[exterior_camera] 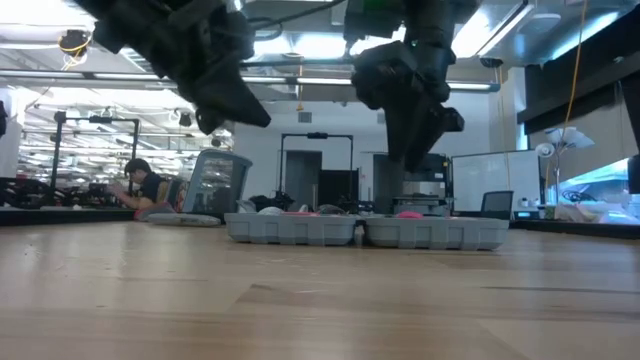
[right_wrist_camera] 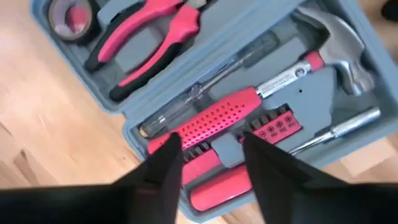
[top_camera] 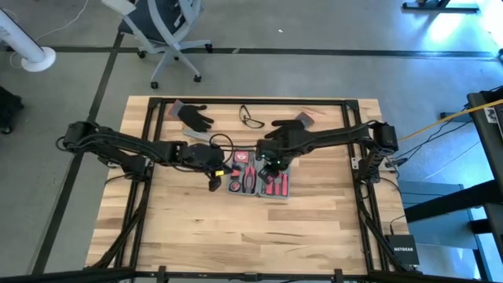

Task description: Prefit tool cases

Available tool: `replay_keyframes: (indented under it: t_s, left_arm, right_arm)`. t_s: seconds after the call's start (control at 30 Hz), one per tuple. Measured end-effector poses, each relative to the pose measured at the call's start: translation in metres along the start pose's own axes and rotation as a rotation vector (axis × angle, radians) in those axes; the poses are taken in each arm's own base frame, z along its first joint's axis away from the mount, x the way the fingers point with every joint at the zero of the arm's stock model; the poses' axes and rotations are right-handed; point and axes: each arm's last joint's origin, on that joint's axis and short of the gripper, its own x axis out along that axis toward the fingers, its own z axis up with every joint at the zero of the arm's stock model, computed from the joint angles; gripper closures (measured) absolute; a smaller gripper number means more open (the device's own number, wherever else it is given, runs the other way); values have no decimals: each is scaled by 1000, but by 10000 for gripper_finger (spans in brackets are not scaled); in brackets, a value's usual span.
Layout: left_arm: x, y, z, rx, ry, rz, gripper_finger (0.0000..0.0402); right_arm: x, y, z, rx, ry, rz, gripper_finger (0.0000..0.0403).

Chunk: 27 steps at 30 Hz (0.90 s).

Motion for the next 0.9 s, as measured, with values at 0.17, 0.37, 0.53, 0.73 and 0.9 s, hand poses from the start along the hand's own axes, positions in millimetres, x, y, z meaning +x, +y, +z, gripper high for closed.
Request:
replay_keyframes:
  t_s: [0.17, 0.37, 0.53, 0.73, 0.9]
  left_arm:
    - [0, 2, 1, -16, -1, 1, 402]
    - [0, 8, 6, -73, -22, 4, 402]
    - [0, 14, 11, -69, 38, 65, 401]
    - [-1, 18, 15, -39, 66, 87, 402]
    - [-10, 9, 22, 60, 57, 23, 402]
  right_arm:
    - [7, 5, -9, 140, -44, -52, 185]
    - [7, 11, -7, 230, -75, 4, 190]
    - [1, 15, 5, 266, -103, 44, 210]
    - [1, 15, 9, 253, -119, 69, 235]
    - [-1, 19, 15, 240, -158, 128, 260]
